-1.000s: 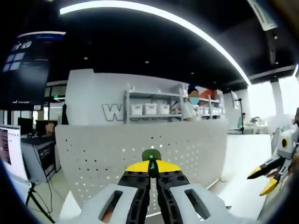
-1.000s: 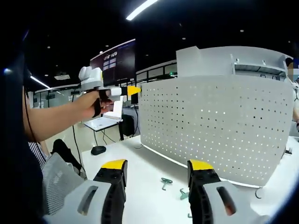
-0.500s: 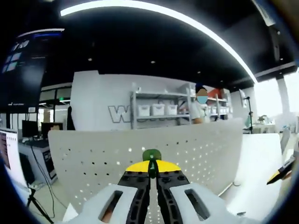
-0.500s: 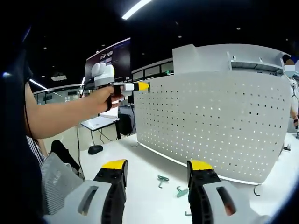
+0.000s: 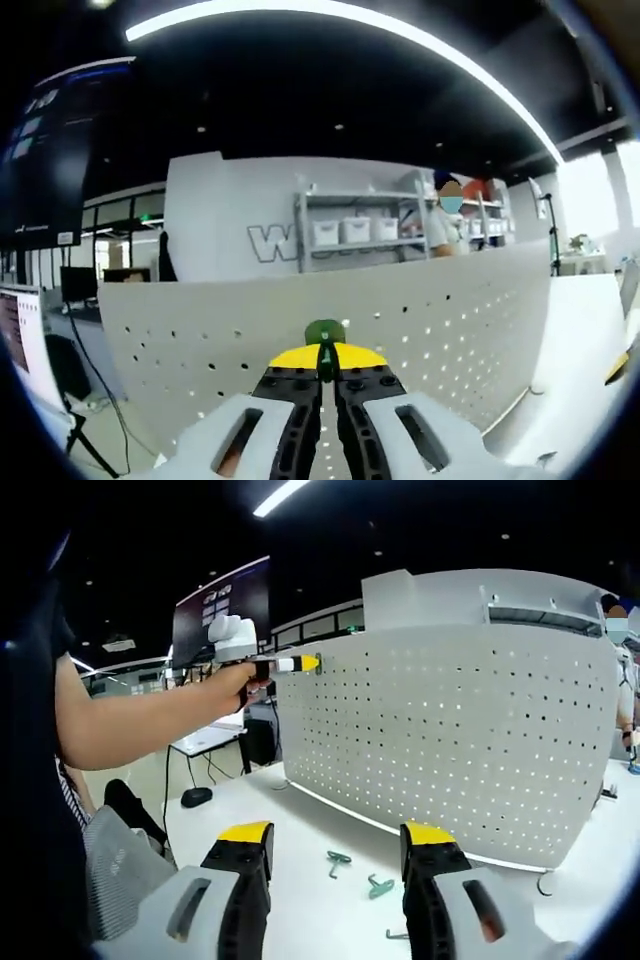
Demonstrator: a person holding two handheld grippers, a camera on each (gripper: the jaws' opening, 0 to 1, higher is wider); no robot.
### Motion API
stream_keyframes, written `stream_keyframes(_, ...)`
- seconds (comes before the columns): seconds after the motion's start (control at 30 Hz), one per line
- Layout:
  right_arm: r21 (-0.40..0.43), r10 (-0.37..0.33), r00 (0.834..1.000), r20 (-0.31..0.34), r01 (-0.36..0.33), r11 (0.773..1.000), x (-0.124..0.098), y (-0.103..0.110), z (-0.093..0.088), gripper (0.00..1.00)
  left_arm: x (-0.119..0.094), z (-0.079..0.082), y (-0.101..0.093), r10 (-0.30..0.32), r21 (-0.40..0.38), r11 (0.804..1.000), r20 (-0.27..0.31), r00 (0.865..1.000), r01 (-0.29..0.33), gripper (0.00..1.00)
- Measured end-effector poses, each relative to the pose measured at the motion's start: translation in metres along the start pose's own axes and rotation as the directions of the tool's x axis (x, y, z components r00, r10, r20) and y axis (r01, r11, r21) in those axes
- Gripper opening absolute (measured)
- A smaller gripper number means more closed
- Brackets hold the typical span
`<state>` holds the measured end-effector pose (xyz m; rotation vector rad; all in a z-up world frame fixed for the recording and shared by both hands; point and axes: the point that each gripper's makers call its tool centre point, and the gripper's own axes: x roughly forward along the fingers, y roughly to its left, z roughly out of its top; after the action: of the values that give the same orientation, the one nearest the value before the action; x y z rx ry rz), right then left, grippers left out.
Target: Insert the hook assembly into the mounting plate slot until the hook locks in place.
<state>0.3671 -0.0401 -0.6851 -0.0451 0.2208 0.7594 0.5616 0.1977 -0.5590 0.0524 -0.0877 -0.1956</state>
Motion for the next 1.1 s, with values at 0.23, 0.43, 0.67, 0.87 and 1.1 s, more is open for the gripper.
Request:
stream_keyframes(0.23,-0.004,0.005,1.0,-0.011,-0.005,1.0,0.007,0.0,0.0,0.5,0.004,-0.001,0.004,0.023,0.012,1.0,0.012,1.0,-0.024,0.03)
stream_keyframes(0.43,-0.012,0.014,1.0,-0.018,-0.014,1.0,0.011,0.001,0.002,0.49,0.008,-0.004,0.006,0.043,-0.005,0.999,0.016,0.999,-0.043,0.03)
stream_keyframes(0.67,-0.009,0.018,1.0,-0.025,-0.018,1.0,0.013,0.002,0.0,0.49,0.011,-0.003,0.006,0.045,0.002,0.999,0.028,0.999,-0.045,0.03)
stream_keyframes(0.87,-0.002,0.017,1.0,-0.026,-0.017,1.0,0.013,0.001,-0.001,0.49,0.013,-0.005,0.007,0.048,0.023,0.999,0.025,0.999,-0.049,0.03)
stream_keyframes(1.1,0.004,0.019,0.999,-0.038,-0.019,1.0,0.015,-0.001,-0.004,0.49,0.014,-0.005,0.005,0.065,0.092,0.993,0.038,0.997,-0.068,0.03)
